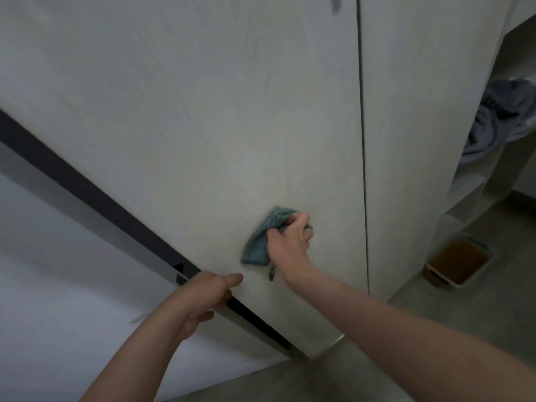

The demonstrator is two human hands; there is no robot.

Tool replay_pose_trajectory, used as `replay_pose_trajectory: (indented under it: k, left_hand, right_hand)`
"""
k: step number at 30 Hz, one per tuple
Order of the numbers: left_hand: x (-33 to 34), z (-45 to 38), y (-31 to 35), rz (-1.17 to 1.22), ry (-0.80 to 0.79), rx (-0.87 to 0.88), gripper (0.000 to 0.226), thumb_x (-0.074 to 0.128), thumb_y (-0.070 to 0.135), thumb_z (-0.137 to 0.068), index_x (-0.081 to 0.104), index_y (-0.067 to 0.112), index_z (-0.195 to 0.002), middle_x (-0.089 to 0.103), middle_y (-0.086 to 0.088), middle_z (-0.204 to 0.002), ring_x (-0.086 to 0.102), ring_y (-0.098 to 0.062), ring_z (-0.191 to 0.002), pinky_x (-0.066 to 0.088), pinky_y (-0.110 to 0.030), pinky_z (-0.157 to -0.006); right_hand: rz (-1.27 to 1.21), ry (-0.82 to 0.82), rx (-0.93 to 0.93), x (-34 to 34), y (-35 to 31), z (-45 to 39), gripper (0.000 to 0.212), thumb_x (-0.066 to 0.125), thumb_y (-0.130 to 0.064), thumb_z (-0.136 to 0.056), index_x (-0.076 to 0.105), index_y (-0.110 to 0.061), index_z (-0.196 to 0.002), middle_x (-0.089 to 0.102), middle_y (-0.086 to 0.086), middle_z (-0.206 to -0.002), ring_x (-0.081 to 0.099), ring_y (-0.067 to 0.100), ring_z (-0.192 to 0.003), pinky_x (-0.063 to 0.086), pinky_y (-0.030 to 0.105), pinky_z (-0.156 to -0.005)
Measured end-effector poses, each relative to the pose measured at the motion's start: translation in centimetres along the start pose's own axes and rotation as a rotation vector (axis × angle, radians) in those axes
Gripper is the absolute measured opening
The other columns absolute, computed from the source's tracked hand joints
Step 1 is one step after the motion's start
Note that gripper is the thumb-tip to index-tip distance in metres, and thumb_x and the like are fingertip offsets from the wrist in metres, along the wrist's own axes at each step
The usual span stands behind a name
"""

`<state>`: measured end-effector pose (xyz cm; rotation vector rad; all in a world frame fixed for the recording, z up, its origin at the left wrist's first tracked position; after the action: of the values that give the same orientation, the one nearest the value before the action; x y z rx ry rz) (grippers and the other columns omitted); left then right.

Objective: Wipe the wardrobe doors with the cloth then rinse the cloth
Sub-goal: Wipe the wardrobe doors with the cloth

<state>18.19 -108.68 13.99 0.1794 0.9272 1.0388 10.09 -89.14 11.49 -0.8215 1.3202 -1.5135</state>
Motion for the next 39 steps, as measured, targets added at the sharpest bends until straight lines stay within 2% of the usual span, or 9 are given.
replay_pose_trajectory:
  k: [5,8,15,20,26,30,35,37,39]
  left_hand:
    - [-1.2,1.2,3.0,-0.018,0.001,0.096,0.046,0.063,0.047,-0.089,0.059,0.016,-0.123,0.063,0.001,-0.121,0.057,-0.017,-0.114,0.043,-0.04,-0.104]
    - [-1.4,1.7,4.9,-0.043,0.039,0.146,0.051,0.066,0.053,-0.085,0.06,0.021,-0.125,0.062,0.003,-0.122,0.056,-0.016,-0.116,0.043,-0.04,-0.106]
    - [2.3,2.5,11.8,-0.213,0.053,0.276,0.051,0.062,0.045,-0.091,0.057,0.016,-0.132,0.059,0.002,-0.131,0.052,-0.012,-0.119,0.036,-0.024,-0.096]
    - [5.5,4.1,19.0,-0.27,0.105,0.448,0.041,0.064,0.04,-0.091,0.063,0.016,-0.124,0.066,0.003,-0.117,0.06,-0.009,-0.107,0.044,-0.023,-0.091]
    - [8.6,10.1,29.1,-0.367,0.415,1.019,0.025,0.061,0.024,-0.093,0.066,0.016,-0.116,0.069,0.009,-0.105,0.063,0.001,-0.091,0.052,-0.023,-0.084]
    - [13.2,13.0,34.7,-0.931,0.736,1.341,0.04,0.059,0.013,-0.085,0.06,0.009,-0.126,0.062,-0.007,-0.126,0.056,-0.028,-0.112,0.042,-0.04,-0.095]
    - [16.5,12.4,39.7,-1.269,1.011,1.28,0.07,0.059,0.007,-0.082,0.036,0.007,-0.148,0.024,-0.013,-0.16,0.023,-0.031,-0.147,0.011,-0.051,-0.12]
    - [16.8,11.2,41.2,-1.318,1.059,1.203,0.086,0.07,0.013,-0.077,0.028,0.007,-0.152,0.015,-0.014,-0.163,0.015,-0.032,-0.15,0.006,-0.053,-0.12]
    - [17.0,9.9,41.9,-1.345,1.085,1.138,0.1,0.078,0.022,-0.072,0.022,0.006,-0.154,0.012,-0.015,-0.163,0.011,-0.032,-0.15,0.008,-0.054,-0.12]
  right_hand:
    - [-0.078,0.279,-0.002,-9.9,-2.2,-8.8,0.031,0.047,-0.003,-0.081,0.039,-0.013,-0.11,0.036,0.021,-0.131,0.036,0.038,-0.122,0.029,0.041,-0.107]
    - [-0.084,0.355,-0.032,-10.6,-2.8,-9.2,0.03,0.045,0.001,-0.079,0.039,-0.011,-0.107,0.037,0.023,-0.127,0.034,0.039,-0.12,0.025,0.04,-0.106]
    - [0.041,0.066,-0.353,-6.0,-4.2,-6.0,0.031,0.048,0.005,-0.074,0.032,-0.014,-0.092,0.032,0.009,-0.108,0.033,0.03,-0.104,0.03,0.049,-0.099]
    - [0.017,0.348,-0.294,-15.2,-5.1,-13.9,0.023,0.05,0.002,-0.08,0.042,-0.007,-0.099,0.042,0.023,-0.114,0.037,0.038,-0.109,0.029,0.044,-0.099]
    - [-0.068,0.45,0.049,-22.2,-2.4,-21.8,0.032,0.042,0.002,-0.083,0.04,-0.002,-0.115,0.032,0.027,-0.132,0.032,0.044,-0.122,0.026,0.041,-0.104]
    - [0.046,0.394,-0.389,-20.2,-8.6,-18.7,0.03,0.044,0.002,-0.076,0.046,-0.004,-0.105,0.04,0.023,-0.112,0.033,0.032,-0.108,0.025,0.04,-0.099]
    - [0.079,0.416,-0.692,-23.8,-14.1,-20.6,0.031,0.047,-0.009,-0.078,0.048,-0.01,-0.108,0.041,0.017,-0.11,0.034,0.025,-0.105,0.024,0.038,-0.098]
    - [0.079,0.469,-0.554,-27.3,-12.5,-25.5,0.032,0.047,-0.011,-0.08,0.047,-0.01,-0.113,0.04,0.02,-0.117,0.032,0.029,-0.113,0.023,0.041,-0.103]
    - [-0.029,0.51,-0.216,-30.7,-8.2,-30.1,0.035,0.044,-0.009,-0.084,0.043,-0.009,-0.119,0.034,0.023,-0.13,0.03,0.037,-0.123,0.021,0.042,-0.106]
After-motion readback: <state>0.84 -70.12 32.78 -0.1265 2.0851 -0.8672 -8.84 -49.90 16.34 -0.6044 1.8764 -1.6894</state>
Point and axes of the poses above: each hand's wrist, its own z-axis away from the middle knuckle, its own x-axis out of the palm, y = z × x, the point moved 10 cm from there along -z, towards the middle knuckle
